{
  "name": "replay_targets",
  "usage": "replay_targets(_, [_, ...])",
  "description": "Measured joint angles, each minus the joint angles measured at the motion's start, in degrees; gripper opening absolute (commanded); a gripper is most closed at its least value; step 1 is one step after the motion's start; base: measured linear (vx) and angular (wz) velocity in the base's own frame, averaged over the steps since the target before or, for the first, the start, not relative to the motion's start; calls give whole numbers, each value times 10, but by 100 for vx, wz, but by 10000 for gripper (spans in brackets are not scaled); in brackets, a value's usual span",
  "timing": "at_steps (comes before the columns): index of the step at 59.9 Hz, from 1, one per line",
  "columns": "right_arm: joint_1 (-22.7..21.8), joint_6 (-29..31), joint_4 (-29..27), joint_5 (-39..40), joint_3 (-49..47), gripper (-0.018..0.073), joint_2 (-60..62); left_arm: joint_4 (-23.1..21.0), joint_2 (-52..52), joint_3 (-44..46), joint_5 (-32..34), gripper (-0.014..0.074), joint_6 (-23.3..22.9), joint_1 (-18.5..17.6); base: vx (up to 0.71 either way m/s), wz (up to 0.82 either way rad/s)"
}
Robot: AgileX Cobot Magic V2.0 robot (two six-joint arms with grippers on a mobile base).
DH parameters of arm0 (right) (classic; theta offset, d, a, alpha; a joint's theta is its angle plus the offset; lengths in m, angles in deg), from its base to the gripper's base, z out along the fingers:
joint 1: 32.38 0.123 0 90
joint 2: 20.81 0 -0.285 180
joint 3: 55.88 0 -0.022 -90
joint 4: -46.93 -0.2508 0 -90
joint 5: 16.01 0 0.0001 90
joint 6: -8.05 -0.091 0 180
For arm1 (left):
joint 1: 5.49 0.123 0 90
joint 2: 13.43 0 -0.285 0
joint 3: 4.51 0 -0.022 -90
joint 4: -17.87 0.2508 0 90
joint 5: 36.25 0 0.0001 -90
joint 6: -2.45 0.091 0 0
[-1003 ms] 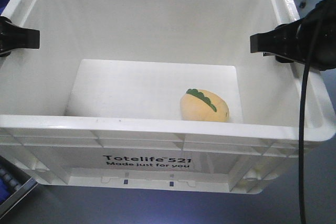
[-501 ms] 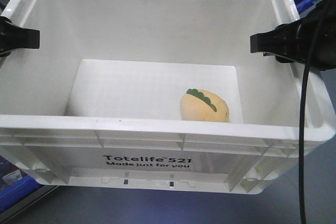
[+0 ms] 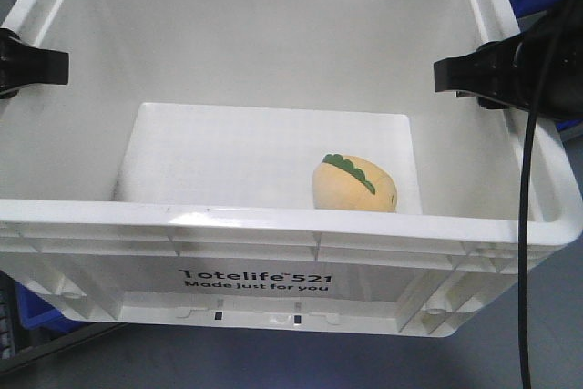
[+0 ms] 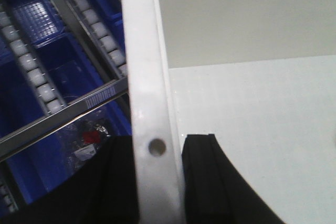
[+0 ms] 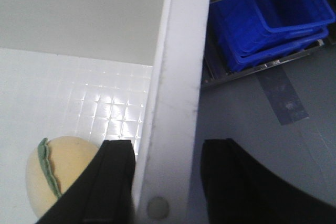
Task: Place moving items into box and shelve
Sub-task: 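Hold the tote level with both grippers while driving along the blue bins, then position the held tote above the shelf roller track with both grippers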
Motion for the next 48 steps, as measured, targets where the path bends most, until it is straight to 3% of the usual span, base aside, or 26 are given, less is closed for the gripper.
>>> replay_targets(48, [0, 0, 0, 0, 0, 148, 0, 0, 0, 0, 0, 140, 0, 0, 9, 43])
